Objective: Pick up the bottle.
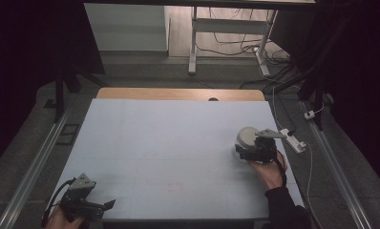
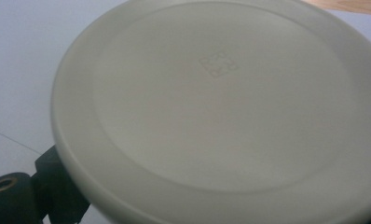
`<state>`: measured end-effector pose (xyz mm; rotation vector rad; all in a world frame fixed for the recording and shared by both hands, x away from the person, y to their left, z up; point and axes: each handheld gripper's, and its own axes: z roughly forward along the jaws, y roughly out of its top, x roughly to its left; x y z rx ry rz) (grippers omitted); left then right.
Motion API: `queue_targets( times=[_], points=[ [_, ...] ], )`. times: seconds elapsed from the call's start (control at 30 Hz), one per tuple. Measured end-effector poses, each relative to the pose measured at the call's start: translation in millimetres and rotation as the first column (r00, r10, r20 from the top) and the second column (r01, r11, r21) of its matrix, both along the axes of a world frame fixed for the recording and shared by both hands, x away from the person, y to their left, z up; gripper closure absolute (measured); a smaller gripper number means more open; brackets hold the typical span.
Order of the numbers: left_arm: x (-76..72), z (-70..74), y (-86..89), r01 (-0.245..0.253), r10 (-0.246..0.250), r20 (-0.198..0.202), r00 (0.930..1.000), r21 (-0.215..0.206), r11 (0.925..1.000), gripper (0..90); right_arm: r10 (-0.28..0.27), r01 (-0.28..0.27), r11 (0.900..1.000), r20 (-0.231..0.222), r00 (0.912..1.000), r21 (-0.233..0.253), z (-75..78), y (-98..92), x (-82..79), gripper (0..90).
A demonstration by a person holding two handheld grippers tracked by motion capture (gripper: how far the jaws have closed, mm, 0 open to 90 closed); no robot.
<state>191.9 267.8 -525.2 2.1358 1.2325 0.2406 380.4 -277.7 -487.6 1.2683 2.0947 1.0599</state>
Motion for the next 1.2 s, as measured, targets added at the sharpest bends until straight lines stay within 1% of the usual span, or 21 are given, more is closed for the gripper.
queue_targets(
  times=[0.17,0.2,0.37,0.43,0.5,0.57,0.6,0.67,0.83,0.87,1.07,1.1,1.13,1.2],
  points=[
    [-0.1,0.0,0.0,-0.003,0.003,0.001,1.0,0.0,1.0,0.1,0.021,-0.021,1.0,0.016,0.9996,0.006,5.4,5.7,-4.9,5.7],
    [-0.1,0.0,0.1,-0.003,0.003,0.001,1.0,-0.001,1.0,0.1,0.036,-0.036,0.999,0.026,0.999,0.009,9.0,9.6,-8.0,5.7],
    [-0.3,0.2,0.8,-0.003,0.003,0.003,1.0,-0.005,1.0,0.1,0.08,-0.081,0.997,0.041,0.9959,0.017,16.1,19.4,-15.2,5.7],
    [-0.2,0.2,0.9,-0.002,0.002,0.003,1.0,-0.006,1.0,0.1,0.086,-0.087,0.996,0.042,0.9954,0.018,17.3,21.1,-16.7,5.7],
    [-0.2,0.2,0.9,-0.001,0.001,0.003,1.0,-0.007,1.0,0.1,0.112,-0.113,0.993,0.046,0.9926,0.016,20.1,26.7,-21.0,5.7],
    [-0.3,0.2,0.9,-0.002,0.002,0.003,1.0,-0.007,1.0,0.1,0.121,-0.121,0.992,0.047,0.9916,0.016,20.9,28.6,-22.5,5.7],
    [-0.3,0.2,1.0,-0.001,0.001,0.003,1.0,-0.007,1.0,0.1,0.139,-0.14,0.99,0.053,0.9889,0.017,22.9,32.3,-25.5,5.7],
    [-0.3,0.2,1.0,-0.002,0.002,0.003,1.0,-0.007,1.0,0.1,0.152,-0.153,0.988,0.057,0.9867,0.016,25.1,36.3,-28.4,5.7],
    [-0.3,0.2,1.1,-0.002,0.002,0.002,1.0,-0.008,1.0,0.1,0.189,-0.191,0.981,0.057,0.9803,0.035,28.2,46.7,-33.8,5.7],
    [-0.3,0.2,1.1,-0.002,0.002,0.002,1.0,-0.008,1.0,0.1,0.189,-0.191,0.981,0.057,0.9803,0.035,28.2,46.7,-33.8,5.7],
    [-0.4,0.2,1.1,-0.002,0.002,0.004,1.0,-0.008,1.0,0.1,0.264,-0.266,0.964,0.059,0.9628,0.031,28.8,67.8,-44.3,5.7],
    [-0.4,0.2,1.1,-0.002,0.002,0.004,1.0,-0.007,1.0,0.1,0.264,-0.266,0.964,0.059,0.9628,0.031,28.8,67.8,-44.3,5.7],
    [-0.5,0.2,1.1,-0.002,0.002,0.004,1.0,-0.007,1.0,0.1,0.282,-0.284,0.958,0.057,0.9576,0.034,28.2,75.3,-47.7,5.8],
    [-0.5,0.2,1.1,-0.002,0.002,0.004,1.0,-0.007,1.0,0.1,0.302,-0.305,0.952,0.058,0.9516,0.041,27.7,82.3,-50.8,5.8]
  ],
)
